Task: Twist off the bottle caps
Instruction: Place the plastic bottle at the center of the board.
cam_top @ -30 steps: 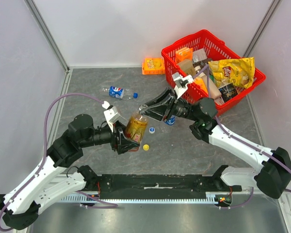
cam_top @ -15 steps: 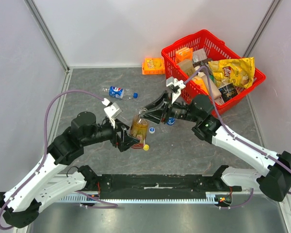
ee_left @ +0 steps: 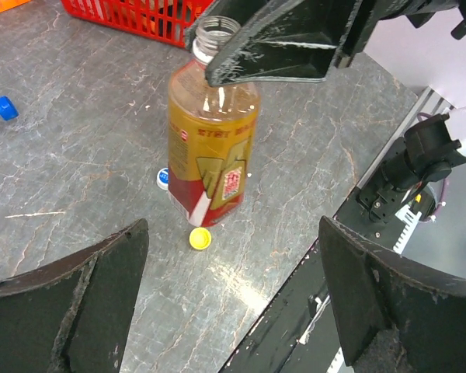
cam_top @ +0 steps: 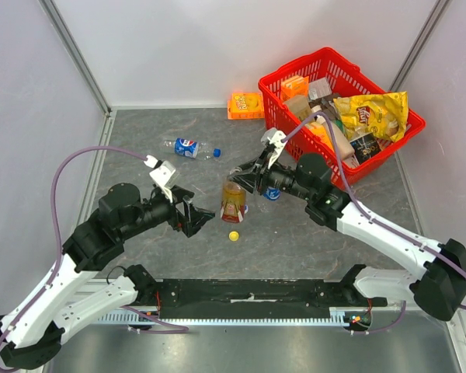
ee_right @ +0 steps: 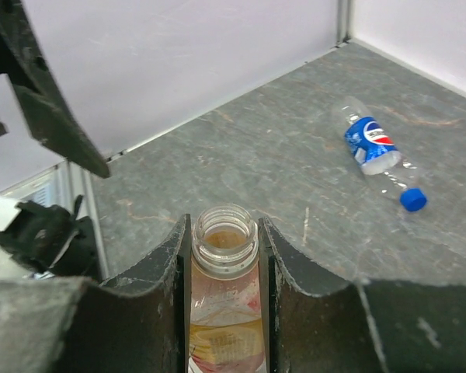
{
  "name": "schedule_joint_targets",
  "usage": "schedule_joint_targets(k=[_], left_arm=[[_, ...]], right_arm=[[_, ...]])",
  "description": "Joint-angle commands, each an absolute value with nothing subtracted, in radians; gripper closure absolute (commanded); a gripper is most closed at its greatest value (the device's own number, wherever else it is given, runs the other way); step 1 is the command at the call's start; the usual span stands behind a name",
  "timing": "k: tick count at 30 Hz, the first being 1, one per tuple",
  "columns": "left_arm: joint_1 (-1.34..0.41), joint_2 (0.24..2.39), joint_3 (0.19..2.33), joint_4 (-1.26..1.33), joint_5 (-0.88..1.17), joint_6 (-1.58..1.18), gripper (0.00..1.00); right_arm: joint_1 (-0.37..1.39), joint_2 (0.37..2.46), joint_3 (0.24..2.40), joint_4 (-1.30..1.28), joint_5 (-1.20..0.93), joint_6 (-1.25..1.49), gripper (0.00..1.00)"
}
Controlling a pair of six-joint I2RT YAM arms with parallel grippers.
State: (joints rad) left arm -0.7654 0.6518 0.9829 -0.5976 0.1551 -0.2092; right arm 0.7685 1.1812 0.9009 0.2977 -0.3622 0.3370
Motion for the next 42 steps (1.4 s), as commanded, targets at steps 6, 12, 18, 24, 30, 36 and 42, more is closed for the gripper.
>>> schedule_joint_targets(k=[6,12,18,24,30,36,42], left_arm=[[-0.765,0.666,1.000,-0.578,0.172,-0.176,0.06],[-0.767,0.670,0.988,-0.571,0.193,-0.175,0.06],[-0.767,0.666,0.973,-0.571,0.209,-0.172,0.06],[-0.767,0.649,0.959,-0.572,0.225,-0.170,0.06],[-0.765,0.630,0.945,-0.575,0.219,-0.169,0.06],[-0.767,0.629,0.945,-0.589,0.212,-0.169,0.07],[-0.767,0.630,0.946,-0.592,0.201,-0.166,0.07]], right_arm=[[0.767,1.293,0.855,0.544,-0.238,0.184,1.00],[0.770,1.383,0.782,0.810,-0.239,0.060,1.00],[0.773,1.497,0.837,0.830,-0.296,-0.046,1.00],[0.779,1.589,0.831,0.932,-0.371,-0.109,1.00],[0.779,1.647,0.805,1.048,-0.408,-0.086,1.00],[0.779,1.666,0.802,1.026,-0.405,-0.066,0.94],[0.779,1.671,0.818,0.937,-0.371,-0.025,0.87]])
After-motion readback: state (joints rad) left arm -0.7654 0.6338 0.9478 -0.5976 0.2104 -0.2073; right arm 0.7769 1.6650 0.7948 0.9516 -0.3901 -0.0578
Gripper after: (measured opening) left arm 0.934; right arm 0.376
